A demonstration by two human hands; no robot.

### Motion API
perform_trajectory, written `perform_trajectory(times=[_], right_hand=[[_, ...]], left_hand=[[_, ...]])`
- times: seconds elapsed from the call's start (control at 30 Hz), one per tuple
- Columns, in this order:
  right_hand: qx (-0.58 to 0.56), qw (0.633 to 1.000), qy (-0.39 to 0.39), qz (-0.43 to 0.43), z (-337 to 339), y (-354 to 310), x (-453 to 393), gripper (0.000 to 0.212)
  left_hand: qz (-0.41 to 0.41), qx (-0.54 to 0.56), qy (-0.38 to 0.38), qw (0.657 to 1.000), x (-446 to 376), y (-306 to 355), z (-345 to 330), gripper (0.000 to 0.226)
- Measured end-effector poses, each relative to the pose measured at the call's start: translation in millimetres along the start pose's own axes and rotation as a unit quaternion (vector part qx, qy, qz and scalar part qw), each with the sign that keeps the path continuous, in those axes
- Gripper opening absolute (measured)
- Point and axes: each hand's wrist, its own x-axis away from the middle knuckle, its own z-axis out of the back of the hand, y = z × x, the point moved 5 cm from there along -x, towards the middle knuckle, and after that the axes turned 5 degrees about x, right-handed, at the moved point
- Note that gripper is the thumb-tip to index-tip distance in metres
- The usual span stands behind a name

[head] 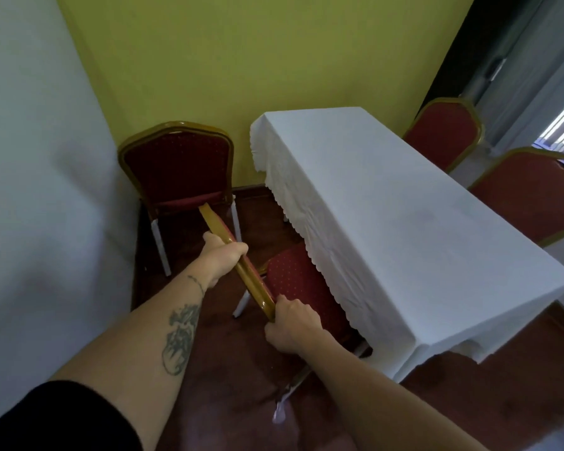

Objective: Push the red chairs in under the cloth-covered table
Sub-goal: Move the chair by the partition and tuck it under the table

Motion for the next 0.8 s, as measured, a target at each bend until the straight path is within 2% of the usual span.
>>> perform_trajectory(times=[0.1,0.23,0.4,0.63,0.73,0.8], right_hand=[[-0.001,1.000,0.001,0.004,11,8,-17,0.062],[0.026,0.999,0.004,0.034,23,17,-40,0.091],[0.044,0.994,-0.019,0.096,32,21,-72,0.102],[-0.003,0.993,-0.042,0.108,37,17,-102,0.108],[-0.025,0.991,-0.077,0.102,36,19,-108,0.113],[-0.041,0.983,-0.141,0.113,36,22,-108,0.119]], left_hand=[[0.006,-0.012,-0.008,1.000,-20,11,-13,0.087],[0.011,-0.015,-0.004,1.000,-45,26,-29,0.075],[0.013,-0.014,0.015,1.000,-68,34,-34,0.063],[0.023,0.002,0.028,0.999,-91,48,-34,0.057],[0.029,-0.016,0.030,0.999,-89,51,-34,0.058],[0.038,-0.045,0.022,0.998,-85,50,-32,0.061]])
